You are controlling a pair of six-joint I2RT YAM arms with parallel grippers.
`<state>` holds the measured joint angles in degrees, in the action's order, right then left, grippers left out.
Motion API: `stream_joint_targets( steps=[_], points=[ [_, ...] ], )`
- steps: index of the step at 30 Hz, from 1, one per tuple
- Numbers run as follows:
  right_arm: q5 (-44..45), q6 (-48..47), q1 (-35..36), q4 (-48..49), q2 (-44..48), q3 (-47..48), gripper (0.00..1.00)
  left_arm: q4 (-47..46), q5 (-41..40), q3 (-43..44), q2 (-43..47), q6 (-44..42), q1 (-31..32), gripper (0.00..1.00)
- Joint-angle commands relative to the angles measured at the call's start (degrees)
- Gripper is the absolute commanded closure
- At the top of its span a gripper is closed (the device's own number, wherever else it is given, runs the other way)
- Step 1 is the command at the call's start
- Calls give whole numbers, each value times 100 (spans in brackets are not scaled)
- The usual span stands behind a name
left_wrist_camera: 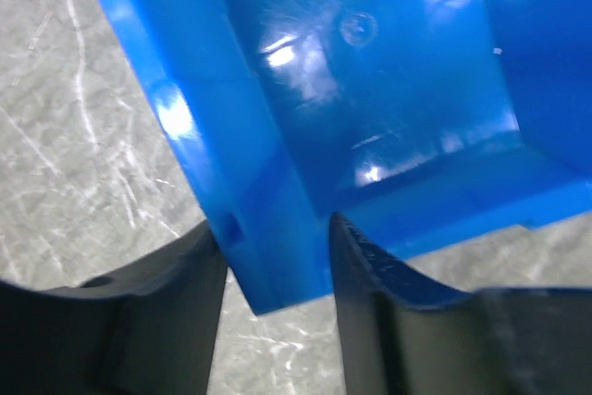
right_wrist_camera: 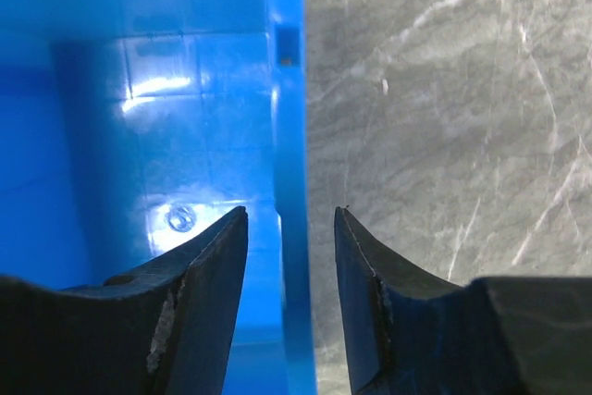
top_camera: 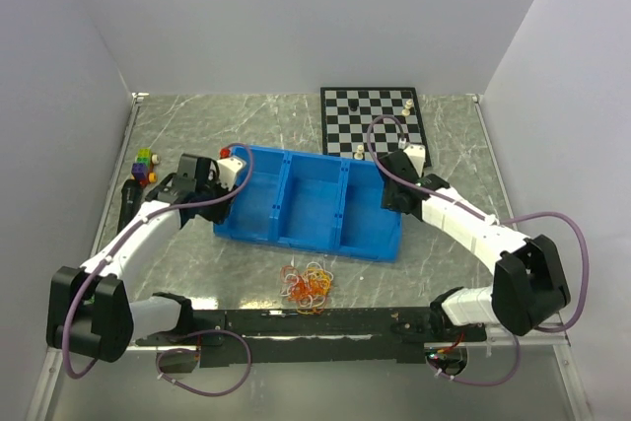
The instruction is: Untangle the cables
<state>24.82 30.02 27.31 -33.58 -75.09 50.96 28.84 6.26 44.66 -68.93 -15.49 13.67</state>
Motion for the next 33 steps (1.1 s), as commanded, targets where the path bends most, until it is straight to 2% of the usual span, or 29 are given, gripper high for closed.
stream_joint_targets(
  steps=[1,3,8,14,17,20,23,28,30,33],
  points=[
    [129,-172,-50,194,-199,405,52,218,349,-1,274,-86,13,45],
    [94,-172,-50,203,-348,502,55,245,393,-45,318,-95,22,40],
    [111,-303,-50,282,-725,765,58,350,525,-125,467,-156,13,39],
    [111,-418,-68,256,-1051,1161,58,570,841,-81,582,-288,22,39],
    [111,-234,-59,45,-1078,1294,53,518,684,-63,582,-288,22,39],
    [190,-84,-50,-16,-807,1162,39,386,281,42,556,-280,22,38],
    [322,-84,-59,-175,-307,1188,31,604,60,524,512,-244,22,30],
    [24,-163,46,-359,739,1487,23,1359,138,1508,661,-323,13,1],
    [-73,-128,265,-456,1169,1487,22,1833,401,1878,801,-393,13,3],
    [-319,-23,739,-526,1698,1242,22,2519,1243,2247,1126,-586,56,3]
  ],
)
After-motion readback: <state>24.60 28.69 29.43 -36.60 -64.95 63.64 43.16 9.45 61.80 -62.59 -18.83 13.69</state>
